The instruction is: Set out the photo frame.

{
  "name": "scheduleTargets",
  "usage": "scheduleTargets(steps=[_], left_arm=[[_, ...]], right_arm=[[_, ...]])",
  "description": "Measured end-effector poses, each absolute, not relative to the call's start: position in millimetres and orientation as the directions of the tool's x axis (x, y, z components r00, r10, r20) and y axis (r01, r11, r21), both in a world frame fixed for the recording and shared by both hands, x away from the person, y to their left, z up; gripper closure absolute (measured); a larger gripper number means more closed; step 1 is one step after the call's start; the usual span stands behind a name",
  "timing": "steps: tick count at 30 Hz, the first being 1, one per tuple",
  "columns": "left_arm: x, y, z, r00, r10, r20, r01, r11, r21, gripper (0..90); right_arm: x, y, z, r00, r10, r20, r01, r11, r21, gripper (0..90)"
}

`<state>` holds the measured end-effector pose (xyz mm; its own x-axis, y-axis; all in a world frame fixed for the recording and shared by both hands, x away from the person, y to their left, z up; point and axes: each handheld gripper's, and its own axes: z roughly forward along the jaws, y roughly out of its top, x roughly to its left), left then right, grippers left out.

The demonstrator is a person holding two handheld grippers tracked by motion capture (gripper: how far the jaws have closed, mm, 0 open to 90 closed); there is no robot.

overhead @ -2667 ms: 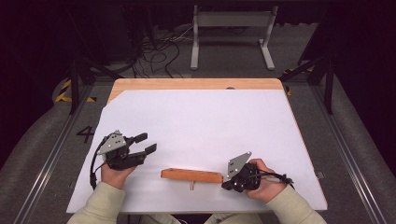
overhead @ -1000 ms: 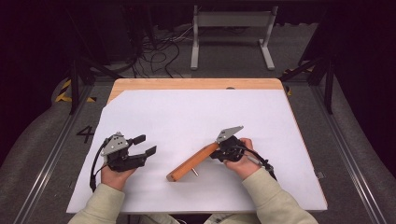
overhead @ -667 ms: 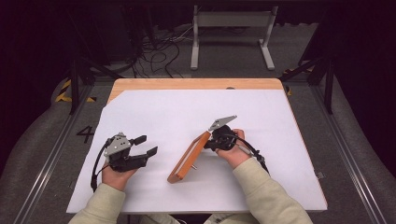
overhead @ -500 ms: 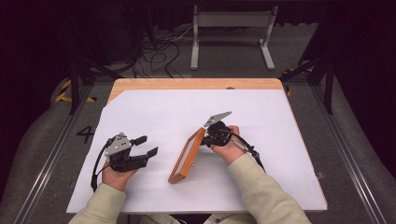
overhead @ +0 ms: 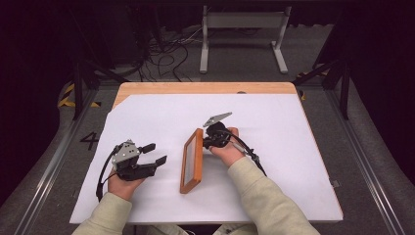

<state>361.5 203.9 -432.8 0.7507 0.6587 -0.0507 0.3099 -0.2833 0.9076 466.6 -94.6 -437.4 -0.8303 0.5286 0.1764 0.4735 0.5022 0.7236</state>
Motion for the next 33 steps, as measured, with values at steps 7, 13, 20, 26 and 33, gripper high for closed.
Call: scheduleTargets(steps=[7,13,20,26,33], left_arm=[[361.7,204.0,-432.9,0.751,0.657,-0.056,0.312,-0.279,0.908,35.3],[360.6,206.6,-432.5,0.743,0.667,-0.056,0.318,-0.278,0.906,35.3],[361.3,205.6,-432.9,0.737,0.674,-0.05,0.326,-0.289,0.9,35.1],[362.5,205.9,-433.5,0.732,0.679,-0.054,0.331,-0.285,0.9,34.9],[362.8,203.6,-434.7,0.737,0.674,-0.049,0.332,-0.298,0.895,34.8]], right_arm=[[469.5,-83.1,-438.5,-0.847,0.507,0.162,0.455,0.532,0.714,90.0],[466.5,-93.8,-428.4,-0.819,0.561,0.118,0.474,0.549,0.688,88.9],[453.3,-111.1,-399.5,-0.812,0.581,0.057,0.46,0.577,0.675,76.0],[439.8,-121.4,-375.1,-0.797,0.6,0.066,0.47,0.548,0.692,54.5],[423.2,-121.9,-345.6,-0.779,0.62,0.099,0.498,0.514,0.699,40.3]])
